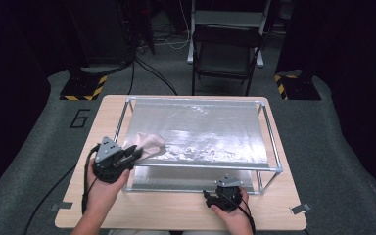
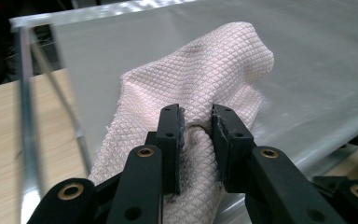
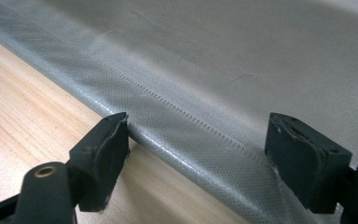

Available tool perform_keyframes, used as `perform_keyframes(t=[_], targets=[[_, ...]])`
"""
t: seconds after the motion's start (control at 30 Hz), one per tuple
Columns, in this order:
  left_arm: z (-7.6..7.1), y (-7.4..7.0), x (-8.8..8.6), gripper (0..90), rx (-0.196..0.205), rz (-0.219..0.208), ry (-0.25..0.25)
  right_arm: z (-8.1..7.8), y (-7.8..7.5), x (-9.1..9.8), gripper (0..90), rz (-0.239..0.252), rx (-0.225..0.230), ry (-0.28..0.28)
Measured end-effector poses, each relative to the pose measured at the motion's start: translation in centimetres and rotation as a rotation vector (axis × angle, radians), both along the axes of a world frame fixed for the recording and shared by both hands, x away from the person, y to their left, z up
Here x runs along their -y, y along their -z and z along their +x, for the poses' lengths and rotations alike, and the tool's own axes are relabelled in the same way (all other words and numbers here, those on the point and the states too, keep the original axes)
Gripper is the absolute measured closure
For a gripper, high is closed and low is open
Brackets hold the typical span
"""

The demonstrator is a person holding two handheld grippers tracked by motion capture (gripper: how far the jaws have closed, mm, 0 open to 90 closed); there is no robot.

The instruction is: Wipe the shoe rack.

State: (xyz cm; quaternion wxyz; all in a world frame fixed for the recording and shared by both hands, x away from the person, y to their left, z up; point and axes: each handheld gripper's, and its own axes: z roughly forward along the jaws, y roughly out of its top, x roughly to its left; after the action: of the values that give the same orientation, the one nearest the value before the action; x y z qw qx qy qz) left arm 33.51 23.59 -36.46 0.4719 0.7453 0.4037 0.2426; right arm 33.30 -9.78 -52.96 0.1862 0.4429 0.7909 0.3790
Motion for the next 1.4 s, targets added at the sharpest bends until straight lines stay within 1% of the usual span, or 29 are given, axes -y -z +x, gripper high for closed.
perform_keyframes(t=[0.03, 0.13, 0.2, 0.23, 0.27, 0.3, 0.33, 0.4, 0.47, 0.53, 0.57, 0.63, 0.67, 0.73, 0.77, 0.8, 0.87, 0.9, 0.97, 1.03, 1.07, 1.13, 1.17, 1.2, 1.27, 1.3, 1.33, 1.37, 1.4], targets=[[0.0, 0.0, 0.6, 73.2, 0.003, 0.004, 0.018, 0.1, 0.0, 0.0, 21.5, -0.003, -0.005, -0.009], [-0.1, 0.0, 2.1, 73.1, 0.007, 0.011, 0.055, 0.1, 0.0, 0.0, 21.5, -0.003, -0.005, -0.008], [-0.1, 0.0, 2.2, 73.1, 0.011, 0.016, 0.057, 0.1, 0.0, 0.0, 21.5, -0.003, -0.005, -0.008], [0.0, 0.0, 1.9, 73.1, 0.002, 0.011, 0.064, 0.1, 0.0, 0.0, 21.6, -0.004, -0.004, -0.009], [0.0, 0.0, 1.4, 73.1, 0.002, 0.014, 0.054, 0.1, 0.0, 0.0, 21.6, -0.004, -0.004, -0.01], [0.0, -0.1, 1.1, 73.1, 0.004, 0.02, 0.041, 0.1, 0.0, 0.1, 21.7, -0.016, 0.003, -0.009], [0.0, -0.1, 0.4, 73.1, 0.009, 0.03, 0.017, 0.1, 0.0, 0.1, 21.7, -0.017, 0.003, -0.01], [0.0, -0.2, -0.6, 73.2, 0.003, 0.013, -0.02, 0.1, 0.0, 0.1, 21.7, -0.017, 0.003, -0.01], [0.1, -0.2, -1.9, 73.3, -0.001, 0.008, -0.054, 0.1, 0.0, 0.1, 21.7, -0.017, 0.003, -0.01], [0.1, -0.1, -2.4, 73.3, -0.01, -0.01, -0.064, 0.1, 0.0, 0.1, 21.7, -0.017, 0.003, -0.01], [0.1, -0.1, -2.3, 73.3, -0.012, -0.011, -0.064, 0.1, 0.0, 0.1, 21.7, -0.017, 0.003, -0.009], [0.1, -0.1, -1.5, 73.3, -0.006, -0.003, -0.049, 0.1, 0.0, 0.0, 21.6, -0.016, 0.002, -0.008], [0.1, -0.1, -0.8, 73.4, -0.008, -0.004, -0.028, 0.1, 0.0, 0.0, 21.6, -0.004, -0.003, -0.011], [0.2, -0.1, 0.8, 73.3, -0.007, 0.012, 0.011, 0.1, 0.0, 0.0, 21.6, -0.017, 0.003, -0.008], [0.2, -0.2, 1.8, 73.3, -0.006, 0.03, 0.041, 0.1, 0.0, 0.0, 21.6, -0.016, 0.001, -0.008], [0.2, -0.3, 2.9, 73.3, -0.009, 0.035, 0.069, 0.1, 0.0, 0.1, 21.6, -0.017, 0.003, -0.009], [0.4, -0.3, 5.1, 73.3, 0.006, 0.053, 0.107, 0.1, 0.0, 0.0, 21.6, -0.016, 0.003, -0.008], [0.5, -0.3, 5.7, 73.3, 0.002, 0.05, 0.113, 0.1, 0.0, 0.1, 21.6, -0.017, 0.002, -0.008], [0.8, -0.3, 6.0, 73.3, -0.004, 0.043, 0.117, 0.1, 0.0, 0.1, 21.6, -0.017, 0.002, -0.008], [1.0, -0.2, 5.5, 73.3, -0.017, 0.026, 0.124, 0.1, 0.0, 0.1, 21.7, -0.017, 0.003, -0.009], [1.0, -0.2, 5.2, 73.3, -0.008, 0.034, 0.119, 0.1, 0.0, 0.0, 21.7, -0.016, 0.003, -0.009], [0.9, -0.4, 4.1, 73.4, -0.007, 0.057, 0.088, 0.1, 0.1, 0.0, 21.9, -0.01, 0.008, -0.007], [0.7, -0.5, 3.1, 73.4, -0.012, 0.062, 0.071, 0.1, 0.0, 0.0, 22.0, 0.004, -0.004, -0.026], [0.7, -0.5, 2.2, 73.4, -0.011, 0.066, 0.049, 0.1, 0.0, 0.0, 22.1, -0.007, -0.005, -0.021], [0.5, -0.5, 0.4, 73.4, -0.012, 0.065, 0.008, 0.1, 0.0, 0.0, 22.0, -0.007, -0.004, -0.021], [0.4, -0.5, -0.8, 73.4, -0.015, 0.049, -0.028, 0.1, 0.0, 0.0, 22.1, -0.007, -0.004, -0.021], [0.4, -0.5, -1.6, 73.4, -0.016, 0.035, -0.051, 0.1, 0.0, -0.1, 22.3, -0.004, -0.002, -0.017], [0.4, -0.5, -2.1, 73.5, -0.021, 0.036, -0.061, 0.3, 0.0, 0.1, 22.4, -0.037, 0.033, -0.031], [0.3, -0.6, -2.7, 73.5, -0.022, 0.035, -0.084, 0.2, -0.1, 0.1, 22.4, -0.041, 0.028, -0.026]])
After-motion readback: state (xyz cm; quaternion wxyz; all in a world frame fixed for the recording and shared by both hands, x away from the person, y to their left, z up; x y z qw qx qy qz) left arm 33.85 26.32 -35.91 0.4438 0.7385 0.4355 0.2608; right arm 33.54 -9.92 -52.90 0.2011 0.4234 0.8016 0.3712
